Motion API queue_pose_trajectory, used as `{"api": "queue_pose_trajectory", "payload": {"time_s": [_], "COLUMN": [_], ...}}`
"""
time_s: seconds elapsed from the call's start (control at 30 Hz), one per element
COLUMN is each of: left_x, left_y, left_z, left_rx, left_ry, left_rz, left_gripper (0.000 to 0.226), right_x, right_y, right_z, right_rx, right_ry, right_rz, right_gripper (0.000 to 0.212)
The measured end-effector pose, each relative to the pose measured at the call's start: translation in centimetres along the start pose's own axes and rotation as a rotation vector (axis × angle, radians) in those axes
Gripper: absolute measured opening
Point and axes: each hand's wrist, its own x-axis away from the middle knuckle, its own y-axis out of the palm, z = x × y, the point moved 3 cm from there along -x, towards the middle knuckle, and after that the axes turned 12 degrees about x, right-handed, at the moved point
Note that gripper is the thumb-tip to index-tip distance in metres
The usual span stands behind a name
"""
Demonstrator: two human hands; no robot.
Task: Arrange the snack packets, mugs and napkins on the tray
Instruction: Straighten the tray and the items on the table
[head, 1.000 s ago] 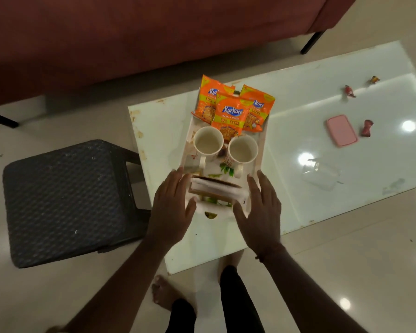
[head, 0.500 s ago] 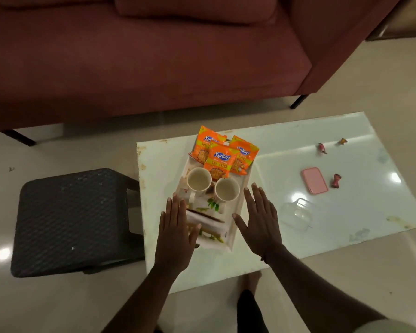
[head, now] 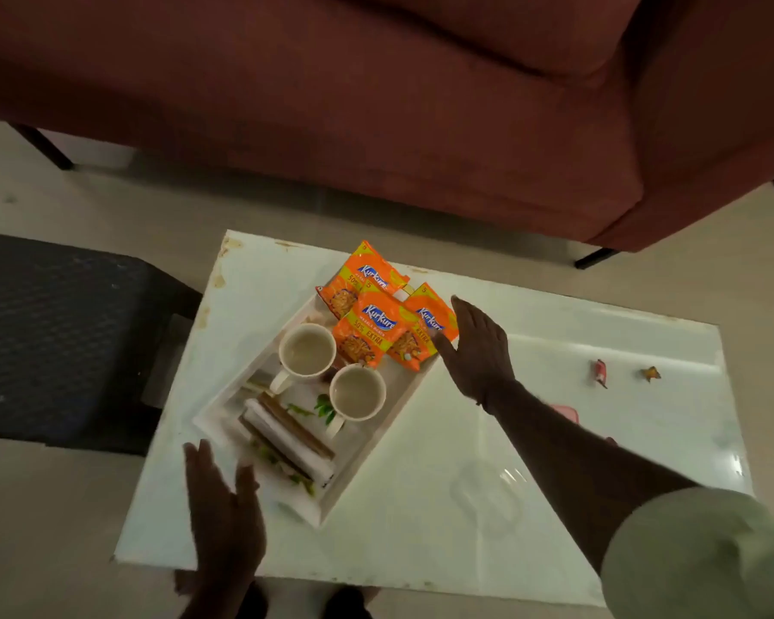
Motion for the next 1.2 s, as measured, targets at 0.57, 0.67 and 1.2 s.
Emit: {"api": "queue_pose_trajectory", "payload": {"time_s": [0.57,0.67,1.2], "left_x": [0.0,-0.1,-3.0], "left_y": [3.5,3.8,1.6], "left_z": [-6.0,-6.0,-3.4], "left_rx": [0.619,0.720,0.712], "left_ry": [-0.450,-0.495,-0.403], "left_rz": [0.249,0.212,0.016], "left_gripper": [0.029,0.024,0.021], "right_x": [-15.4,-15.7,-12.4], "right_y": [1.0,1.3,2.1], "right_z": [-3.1,-2.9,1.0], "right_rx": [-0.200,-0.222,-0.575], "right_ry": [-0.007,-0.009,0.271], "right_rz": [-0.531,-0.578,-0.481], "right_gripper": [0.062,0.045,0.039]}}
